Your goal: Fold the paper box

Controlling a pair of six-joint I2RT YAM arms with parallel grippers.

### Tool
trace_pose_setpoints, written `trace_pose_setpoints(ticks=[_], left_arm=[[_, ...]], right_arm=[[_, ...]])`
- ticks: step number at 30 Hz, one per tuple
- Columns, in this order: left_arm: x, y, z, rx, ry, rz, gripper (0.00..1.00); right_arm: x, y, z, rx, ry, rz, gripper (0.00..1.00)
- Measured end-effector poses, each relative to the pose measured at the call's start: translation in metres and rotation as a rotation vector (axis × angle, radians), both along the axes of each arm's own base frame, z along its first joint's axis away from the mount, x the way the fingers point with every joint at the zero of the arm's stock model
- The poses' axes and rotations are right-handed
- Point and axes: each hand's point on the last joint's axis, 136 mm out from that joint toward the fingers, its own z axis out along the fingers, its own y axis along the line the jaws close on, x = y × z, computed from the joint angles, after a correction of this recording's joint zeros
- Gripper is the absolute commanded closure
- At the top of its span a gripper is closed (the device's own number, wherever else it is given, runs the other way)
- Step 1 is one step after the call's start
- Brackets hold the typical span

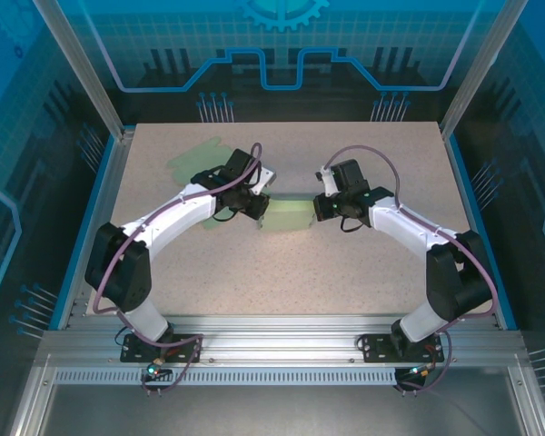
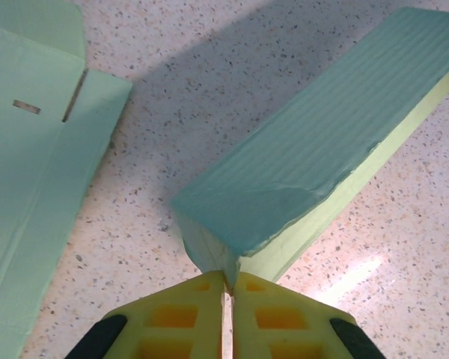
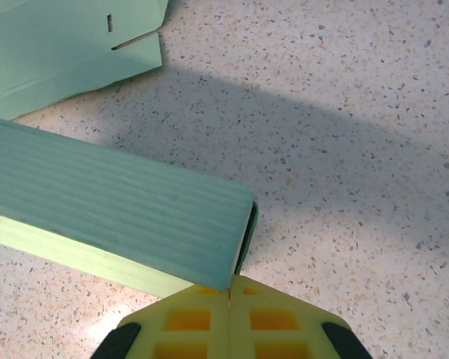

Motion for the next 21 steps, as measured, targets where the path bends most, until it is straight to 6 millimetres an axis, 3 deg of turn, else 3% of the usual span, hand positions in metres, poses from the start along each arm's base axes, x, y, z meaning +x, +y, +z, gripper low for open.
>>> trace_pose_setpoints(ticks=[11, 21], left_arm=[[-0.008, -0.004, -0.013, -0.012, 0.091, 0.006, 0.86], [-0.003, -0.001, -0.002, -0.083, 0.143, 0.059, 0.82]], right_arm=[[0.001, 0.000, 0.010, -0.036, 0.012, -0.044, 1.00], [0.007, 0.001, 0.008, -0.047, 0.025, -0.059, 1.00]])
